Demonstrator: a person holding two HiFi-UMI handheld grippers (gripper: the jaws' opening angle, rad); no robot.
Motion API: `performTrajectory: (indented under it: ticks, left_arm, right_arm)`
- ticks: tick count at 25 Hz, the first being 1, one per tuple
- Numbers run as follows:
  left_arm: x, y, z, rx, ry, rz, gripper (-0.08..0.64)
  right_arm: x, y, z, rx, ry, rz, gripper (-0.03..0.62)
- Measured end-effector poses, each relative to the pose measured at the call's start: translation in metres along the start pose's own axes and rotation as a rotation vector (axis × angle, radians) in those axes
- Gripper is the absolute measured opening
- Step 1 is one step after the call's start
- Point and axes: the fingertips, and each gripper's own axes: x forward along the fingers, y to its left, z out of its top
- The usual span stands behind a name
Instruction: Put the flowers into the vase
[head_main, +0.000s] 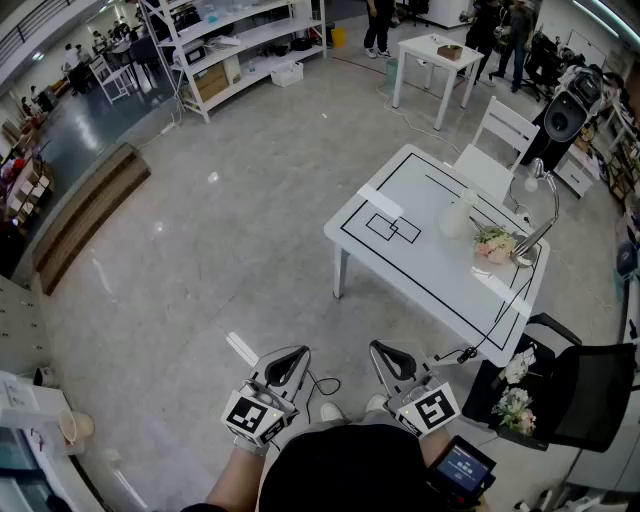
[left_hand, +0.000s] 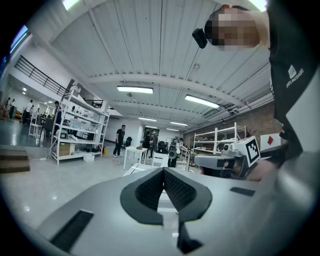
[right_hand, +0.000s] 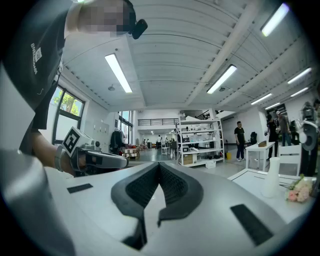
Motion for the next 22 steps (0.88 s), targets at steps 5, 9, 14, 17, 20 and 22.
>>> performTrajectory:
  ticks: [5,9,14,17,20,22]
  left_arm:
    - [-0.007,-0.014,0.0,0.005,-0.017,-0.01,0.005]
    - [-0.007,-0.025,0.0,0.005,-0.019,-0.037,0.005]
    - [-0.011,-0.028,-0.004,-0.001,-0.022,-0.049,0.005]
    - [-0.008,-0.026,-0.008,-0.012,-0.014,-0.051,0.005]
    - [0.001,-0.025,-0.012,-0.024,-0.008,-0.06,0.005]
    - [0.01,-0.025,-0.012,-0.027,-0.003,-0.07,0.005]
  right_arm:
    - [-0.018,0.002,0.002,0.021,-0.001,-0.018,0.011]
    - [-0.028,-0.003,0.003,0.041,-0.009,-0.06,0.011]
    - [-0.037,-0.006,0.003,0.081,-0.019,-0.093,0.011]
    - [-0.042,-0.012,0.0,0.113,-0.025,-0.123,0.011]
    - [-0.046,-0.022,-0.008,0.13,-0.015,-0.15,0.011]
    - [-0.048,-0.032,-0.013,0.141,-0.013,-0.166,0.011]
